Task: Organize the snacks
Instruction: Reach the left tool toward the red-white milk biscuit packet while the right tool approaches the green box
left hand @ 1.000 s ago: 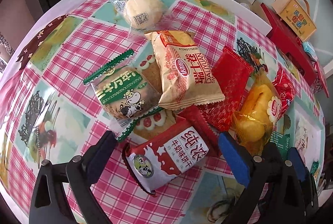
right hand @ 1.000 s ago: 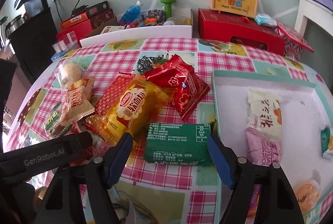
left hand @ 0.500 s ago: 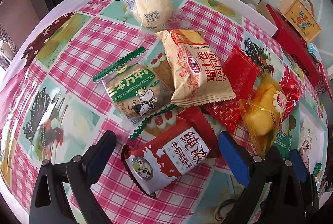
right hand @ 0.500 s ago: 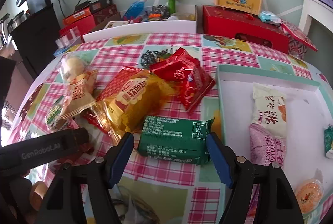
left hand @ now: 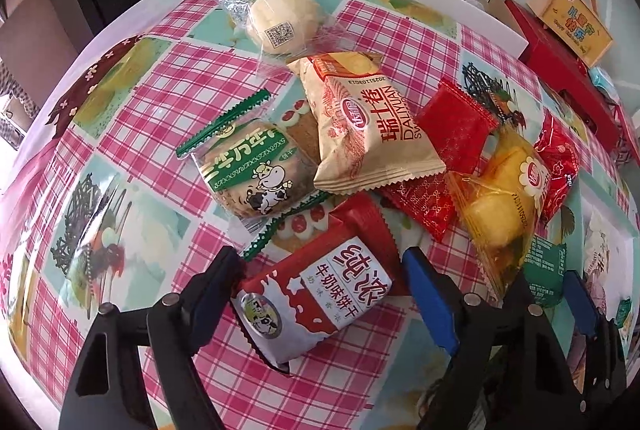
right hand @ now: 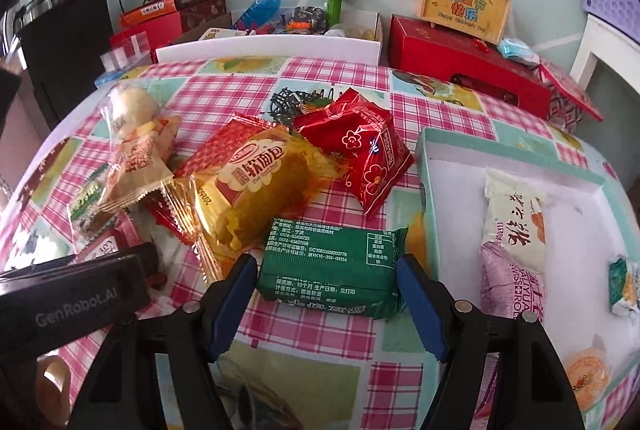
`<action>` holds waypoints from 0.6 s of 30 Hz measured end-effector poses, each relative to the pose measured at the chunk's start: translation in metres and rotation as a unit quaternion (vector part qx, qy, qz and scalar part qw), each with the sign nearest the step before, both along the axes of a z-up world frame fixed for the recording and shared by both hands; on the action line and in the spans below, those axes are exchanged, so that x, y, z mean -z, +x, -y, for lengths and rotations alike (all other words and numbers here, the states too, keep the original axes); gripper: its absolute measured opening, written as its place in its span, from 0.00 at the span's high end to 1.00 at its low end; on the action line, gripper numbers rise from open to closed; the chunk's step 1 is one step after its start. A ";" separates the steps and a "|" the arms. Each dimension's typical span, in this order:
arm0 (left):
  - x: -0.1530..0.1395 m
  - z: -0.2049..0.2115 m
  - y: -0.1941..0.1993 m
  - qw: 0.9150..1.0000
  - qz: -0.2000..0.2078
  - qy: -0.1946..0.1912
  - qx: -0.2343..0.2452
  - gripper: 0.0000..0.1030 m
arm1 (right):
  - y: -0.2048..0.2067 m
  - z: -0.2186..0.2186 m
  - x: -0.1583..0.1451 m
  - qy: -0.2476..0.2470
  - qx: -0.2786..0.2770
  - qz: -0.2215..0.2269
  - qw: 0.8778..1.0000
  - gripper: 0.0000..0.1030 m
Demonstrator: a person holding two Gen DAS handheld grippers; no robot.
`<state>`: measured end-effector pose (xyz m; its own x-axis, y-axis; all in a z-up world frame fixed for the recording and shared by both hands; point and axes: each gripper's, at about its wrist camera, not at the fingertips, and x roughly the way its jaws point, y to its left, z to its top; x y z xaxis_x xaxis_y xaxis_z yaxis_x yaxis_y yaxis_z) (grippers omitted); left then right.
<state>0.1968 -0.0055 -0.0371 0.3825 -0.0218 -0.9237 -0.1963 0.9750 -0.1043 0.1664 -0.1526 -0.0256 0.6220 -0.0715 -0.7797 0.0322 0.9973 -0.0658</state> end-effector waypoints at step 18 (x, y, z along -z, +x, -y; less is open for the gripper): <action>-0.009 -0.006 -0.005 1.000 0.007 -0.022 -0.008 0.30 | -0.004 0.012 -0.008 0.017 0.030 0.009 0.999 0.40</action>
<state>0.1917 0.0008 -0.0283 0.3961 -0.0558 -0.9165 -0.2094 0.9664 -0.1493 0.1620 -0.1647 -0.0173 0.6312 -0.0825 -0.7712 0.0931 0.9952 -0.0303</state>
